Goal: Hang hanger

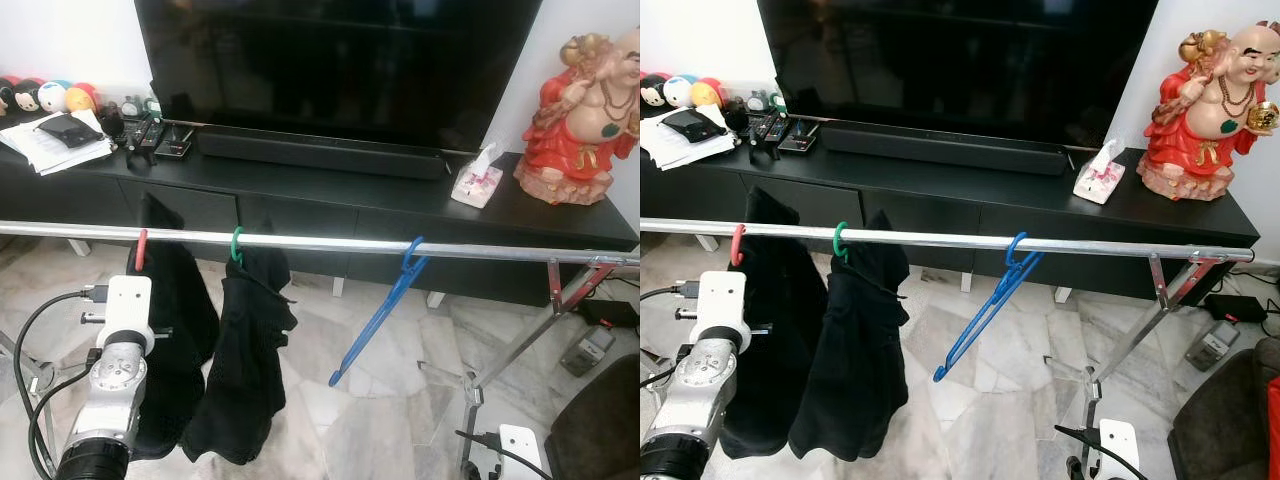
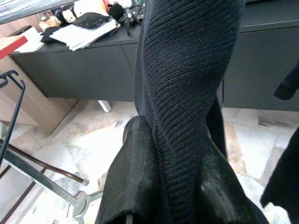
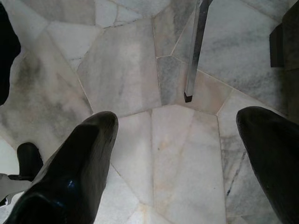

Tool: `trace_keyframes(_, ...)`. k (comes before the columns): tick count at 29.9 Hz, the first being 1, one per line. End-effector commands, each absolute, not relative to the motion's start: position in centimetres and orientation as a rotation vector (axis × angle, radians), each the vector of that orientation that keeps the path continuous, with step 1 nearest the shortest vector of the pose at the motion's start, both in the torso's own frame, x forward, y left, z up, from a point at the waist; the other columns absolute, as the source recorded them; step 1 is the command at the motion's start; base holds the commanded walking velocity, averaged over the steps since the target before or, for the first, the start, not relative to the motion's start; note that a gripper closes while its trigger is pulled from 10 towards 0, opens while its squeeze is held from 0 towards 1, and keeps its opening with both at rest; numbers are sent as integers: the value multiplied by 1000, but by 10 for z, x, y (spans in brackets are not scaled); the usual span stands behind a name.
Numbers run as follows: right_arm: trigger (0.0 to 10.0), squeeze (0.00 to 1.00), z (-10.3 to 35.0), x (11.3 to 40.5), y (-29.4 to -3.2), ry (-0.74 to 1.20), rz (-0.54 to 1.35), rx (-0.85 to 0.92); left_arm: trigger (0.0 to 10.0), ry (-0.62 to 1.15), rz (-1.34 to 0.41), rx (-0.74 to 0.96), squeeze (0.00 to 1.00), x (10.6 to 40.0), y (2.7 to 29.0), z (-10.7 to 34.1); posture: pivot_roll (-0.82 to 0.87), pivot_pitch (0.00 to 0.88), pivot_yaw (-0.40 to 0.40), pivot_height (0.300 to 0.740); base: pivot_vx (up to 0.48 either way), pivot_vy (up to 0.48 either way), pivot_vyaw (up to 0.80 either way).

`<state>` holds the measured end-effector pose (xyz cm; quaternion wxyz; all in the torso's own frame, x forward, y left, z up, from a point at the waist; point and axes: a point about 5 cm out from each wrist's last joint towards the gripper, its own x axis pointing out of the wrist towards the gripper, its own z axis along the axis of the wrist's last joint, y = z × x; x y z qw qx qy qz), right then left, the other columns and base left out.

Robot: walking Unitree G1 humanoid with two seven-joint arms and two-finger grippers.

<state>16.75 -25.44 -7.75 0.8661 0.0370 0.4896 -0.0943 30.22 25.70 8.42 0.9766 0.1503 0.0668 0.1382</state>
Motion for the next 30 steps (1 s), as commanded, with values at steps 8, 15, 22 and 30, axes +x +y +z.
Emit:
trace_keyframes(8,10000,0,-75,170,-259,1008,-205,71,10000,67,275,293,0,309,255,96,23,0,-97,740,0,0,0)
trace_keyframes(15,10000,0,-75,171,-259,1009,-205,71,10000,60,262,289,0,310,250,96,23,0,-97,740,179,0,0)
trace_keyframes(22,10000,0,-75,170,-258,1013,-202,69,10000,53,261,289,0,310,251,96,23,0,-96,740,267,0,0)
trace_keyframes(30,10000,0,-75,169,-258,1014,-202,68,10000,48,260,290,0,310,251,97,23,0,-95,740,297,0,0)
